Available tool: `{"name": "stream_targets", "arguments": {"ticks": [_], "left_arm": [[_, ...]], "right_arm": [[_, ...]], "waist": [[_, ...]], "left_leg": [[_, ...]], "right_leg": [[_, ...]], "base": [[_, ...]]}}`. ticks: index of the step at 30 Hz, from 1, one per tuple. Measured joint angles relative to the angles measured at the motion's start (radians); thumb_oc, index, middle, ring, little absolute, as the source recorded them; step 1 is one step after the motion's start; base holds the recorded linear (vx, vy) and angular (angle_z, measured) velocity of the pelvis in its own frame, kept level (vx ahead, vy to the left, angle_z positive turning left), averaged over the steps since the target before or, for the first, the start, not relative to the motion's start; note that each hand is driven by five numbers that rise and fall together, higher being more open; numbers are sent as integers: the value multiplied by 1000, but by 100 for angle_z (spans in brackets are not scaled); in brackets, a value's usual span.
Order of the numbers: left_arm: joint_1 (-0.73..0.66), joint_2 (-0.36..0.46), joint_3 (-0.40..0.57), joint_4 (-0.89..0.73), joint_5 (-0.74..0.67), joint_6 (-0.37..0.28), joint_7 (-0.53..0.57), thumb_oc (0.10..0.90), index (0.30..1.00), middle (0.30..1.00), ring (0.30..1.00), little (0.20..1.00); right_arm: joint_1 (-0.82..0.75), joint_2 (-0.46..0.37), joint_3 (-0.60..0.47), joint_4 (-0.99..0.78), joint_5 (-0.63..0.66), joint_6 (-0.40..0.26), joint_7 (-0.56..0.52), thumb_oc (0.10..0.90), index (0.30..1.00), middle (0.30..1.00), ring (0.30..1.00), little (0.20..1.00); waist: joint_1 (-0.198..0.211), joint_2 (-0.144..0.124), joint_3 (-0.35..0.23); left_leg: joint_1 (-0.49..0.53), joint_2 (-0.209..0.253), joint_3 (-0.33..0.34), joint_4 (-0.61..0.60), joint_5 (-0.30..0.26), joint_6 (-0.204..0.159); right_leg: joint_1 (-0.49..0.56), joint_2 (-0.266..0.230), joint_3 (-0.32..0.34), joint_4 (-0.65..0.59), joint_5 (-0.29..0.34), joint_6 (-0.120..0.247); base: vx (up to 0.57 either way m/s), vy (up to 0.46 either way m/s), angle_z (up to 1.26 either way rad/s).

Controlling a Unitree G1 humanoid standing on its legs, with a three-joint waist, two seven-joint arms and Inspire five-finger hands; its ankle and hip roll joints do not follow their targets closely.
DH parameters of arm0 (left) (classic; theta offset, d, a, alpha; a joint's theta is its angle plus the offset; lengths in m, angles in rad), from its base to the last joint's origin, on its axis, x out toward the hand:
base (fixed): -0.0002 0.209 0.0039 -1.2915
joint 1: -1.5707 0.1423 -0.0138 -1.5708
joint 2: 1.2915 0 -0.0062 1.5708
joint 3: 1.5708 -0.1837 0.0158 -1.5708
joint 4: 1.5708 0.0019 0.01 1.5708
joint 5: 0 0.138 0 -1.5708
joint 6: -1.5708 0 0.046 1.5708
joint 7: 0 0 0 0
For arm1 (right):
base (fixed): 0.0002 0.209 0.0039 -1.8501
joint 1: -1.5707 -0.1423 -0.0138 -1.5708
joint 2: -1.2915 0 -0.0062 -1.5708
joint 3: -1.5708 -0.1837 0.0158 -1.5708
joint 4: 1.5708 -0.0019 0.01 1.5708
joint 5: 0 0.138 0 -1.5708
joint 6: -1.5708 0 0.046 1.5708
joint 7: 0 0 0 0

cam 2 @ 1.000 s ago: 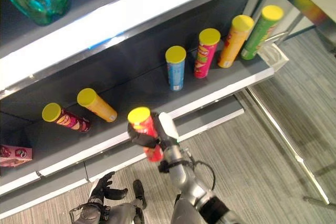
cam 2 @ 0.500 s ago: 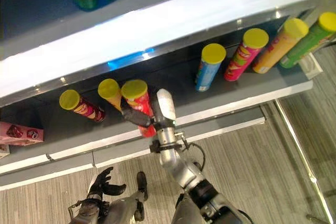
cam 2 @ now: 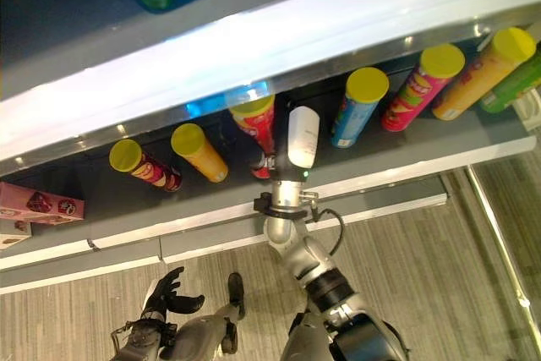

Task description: Put the goods on the table back onto the shelves and tidy them up.

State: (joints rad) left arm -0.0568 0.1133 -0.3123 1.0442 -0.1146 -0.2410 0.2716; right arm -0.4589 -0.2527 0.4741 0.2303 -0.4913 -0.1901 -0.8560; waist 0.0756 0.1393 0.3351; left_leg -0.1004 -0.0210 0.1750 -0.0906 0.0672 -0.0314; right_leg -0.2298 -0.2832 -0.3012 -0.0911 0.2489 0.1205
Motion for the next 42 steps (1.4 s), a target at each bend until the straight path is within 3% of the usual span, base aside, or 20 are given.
{"name": "stream_targets", "arguments": {"ticks": [6, 14, 17, 22, 26, 34, 42], "left_arm": [[0, 0, -12, -7, 21, -8, 0, 800, 900, 900, 900, 900], [0, 0, 4, 16, 20, -12, 0, 800, 900, 900, 900, 900], [7, 1, 2, 5, 4, 8, 2, 800, 900, 900, 900, 900], [55, 31, -21, -68, -61, 28, -7, 800, 900, 900, 900, 900], [77, 41, -49, -104, -73, 31, -25, 800, 900, 900, 900, 900], [98, 31, -49, -104, -82, 30, -26, 800, 900, 900, 900, 900], [116, 31, -45, -75, -67, 34, -23, 800, 900, 900, 900, 900]], "right_arm": [[11, 9, 17, 2, 5, -8, -1, 400, 300, 300, 300, 300], [11, 10, 23, 0, 27, -13, -1, 400, 300, 300, 300, 300], [19, 15, 42, -10, 41, -14, 8, 400, 300, 300, 300, 300], [141, 36, 74, -130, 44, -33, 58, 400, 300, 300, 300, 300], [217, 46, 56, -180, 47, -40, 76, 400, 300, 300, 300, 300], [264, 45, 107, -159, 103, -44, 112, 400, 300, 300, 300, 300], [263, 35, 82, -158, 110, -44, 113, 400, 300, 300, 300, 300]], "waist": [[0, 12, -4], [-21, 7, -8], [-49, -19, -20], [-132, -104, -61], [-175, -127, -82], [-188, -118, -91], [-165, -118, -135]], "left_leg": [[-30, -13, -12, 0, 10, 13], [-15, -16, 9, 0, 9, 13], [-1, -16, 37, 0, 4, 13], [47, -22, 101, -1, -18, 19], [74, -28, 144, -1, -32, 17], [97, -26, 174, -1, -33, 18], [99, -20, 169, -1, -33, 18]], "right_leg": [[-22, -14, -9, 0, 7, 5], [-23, -9, 8, 5, 9, 8], [-27, -2, 34, 10, 11, 7], [-30, 2, 107, 17, 13, 13], [-32, 0, 137, 19, 4, 26], [-27, 10, 164, 18, 22, 10], [-21, 12, 155, 18, 15, 18]], "base": [[-32, -6, 7], [17, 5, -6], [28, 21, -25], [35, 31, -41], [59, 37, -30], [20, 3, -14], [21, -22, 2]]}}
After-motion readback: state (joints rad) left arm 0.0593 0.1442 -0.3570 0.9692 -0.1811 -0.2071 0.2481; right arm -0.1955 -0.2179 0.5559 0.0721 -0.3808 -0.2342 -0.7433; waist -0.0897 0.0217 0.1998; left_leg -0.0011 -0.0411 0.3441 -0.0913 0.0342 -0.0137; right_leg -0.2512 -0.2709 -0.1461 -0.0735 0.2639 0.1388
